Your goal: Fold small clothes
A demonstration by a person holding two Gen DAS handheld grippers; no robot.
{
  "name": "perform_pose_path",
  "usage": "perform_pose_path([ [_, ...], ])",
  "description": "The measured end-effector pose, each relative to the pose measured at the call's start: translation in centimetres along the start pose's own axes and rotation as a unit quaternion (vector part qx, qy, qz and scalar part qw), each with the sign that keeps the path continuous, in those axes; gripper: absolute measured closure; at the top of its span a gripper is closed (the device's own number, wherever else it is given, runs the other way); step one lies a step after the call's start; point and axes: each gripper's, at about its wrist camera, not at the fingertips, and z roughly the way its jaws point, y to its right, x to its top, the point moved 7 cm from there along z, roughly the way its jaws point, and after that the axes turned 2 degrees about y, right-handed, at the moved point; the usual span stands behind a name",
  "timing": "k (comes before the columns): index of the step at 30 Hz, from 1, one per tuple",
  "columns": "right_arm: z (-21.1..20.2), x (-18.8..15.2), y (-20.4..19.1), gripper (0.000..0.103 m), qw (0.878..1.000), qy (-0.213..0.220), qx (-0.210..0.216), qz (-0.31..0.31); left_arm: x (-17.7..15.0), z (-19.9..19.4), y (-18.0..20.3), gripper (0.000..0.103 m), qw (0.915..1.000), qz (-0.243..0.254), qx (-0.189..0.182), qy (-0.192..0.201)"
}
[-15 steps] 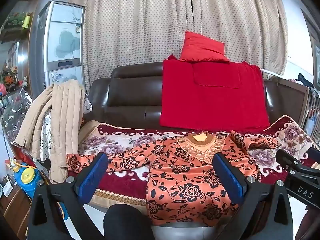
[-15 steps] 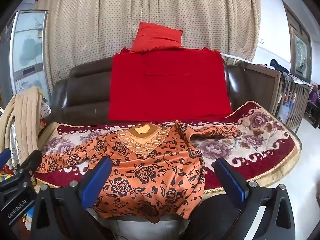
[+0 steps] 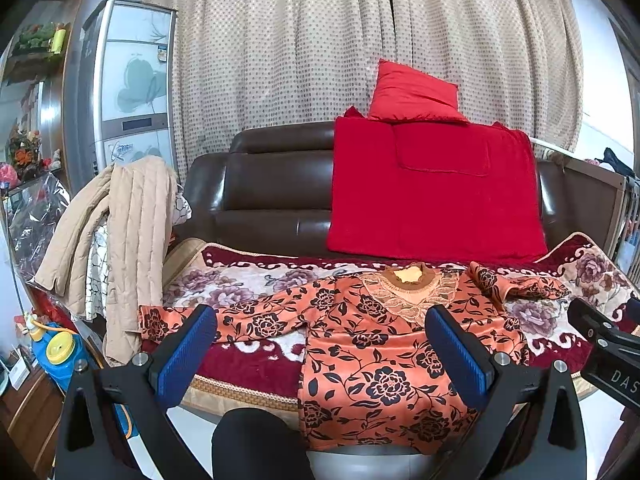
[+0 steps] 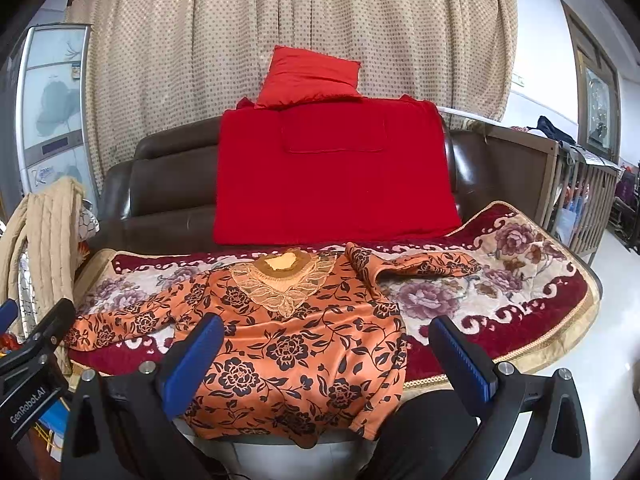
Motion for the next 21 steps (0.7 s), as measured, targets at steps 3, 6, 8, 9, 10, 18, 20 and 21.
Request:
perform_pose_path([
  [3, 0.1, 0.0, 0.0, 0.000, 1.000, 0.001, 0.000, 0.000, 0.1, 0.2, 0.0, 0.000, 1.0000, -0.004, -0.002, 0.002],
  [6, 0.2, 0.1, 0.1, 0.000, 1.000, 0.001, 0.001, 0.001, 0.1, 0.4, 0.1, 0.000, 0.9999, -0.008, -0.004, 0.010],
  [8, 0.6, -0.1, 0.0, 0.000, 1.000, 0.001, -0.002, -0.002, 0.3, 0.4, 0.1, 0.000, 0.9999, -0.007, -0.004, 0.014],
  [9, 0.6, -0.1, 0.0, 0.000, 1.000, 0.001, -0.001, -0.002, 0.3, 0.5, 0.2, 0.000, 0.9999, -0.005, -0.004, 0.015],
  [10, 0.7, -0.2, 0.1, 0.000, 1.000, 0.000, -0.002, -0.002, 0.2, 0.5, 0.2, 0.000, 0.9998, -0.008, -0.005, 0.014],
  [18, 1.4, -0.4, 0.4, 0.000, 1.000, -0.004, -0.003, 0.001, 0.0, 0.8, 0.4, 0.000, 0.9999, -0.009, -0.006, 0.011],
  [20, 1.6, -0.6, 0.4, 0.000, 1.000, -0.010, -0.006, -0.006, 0.2, 0.9, 0.4, 0.000, 0.9998, -0.011, -0.008, 0.015],
  [21, 1.6, -0.6, 0.4, 0.000, 1.000, -0.016, -0.009, -0.012, 0.1, 1.0, 0.3, 0.000, 0.9998, -0.010, -0.007, 0.012],
])
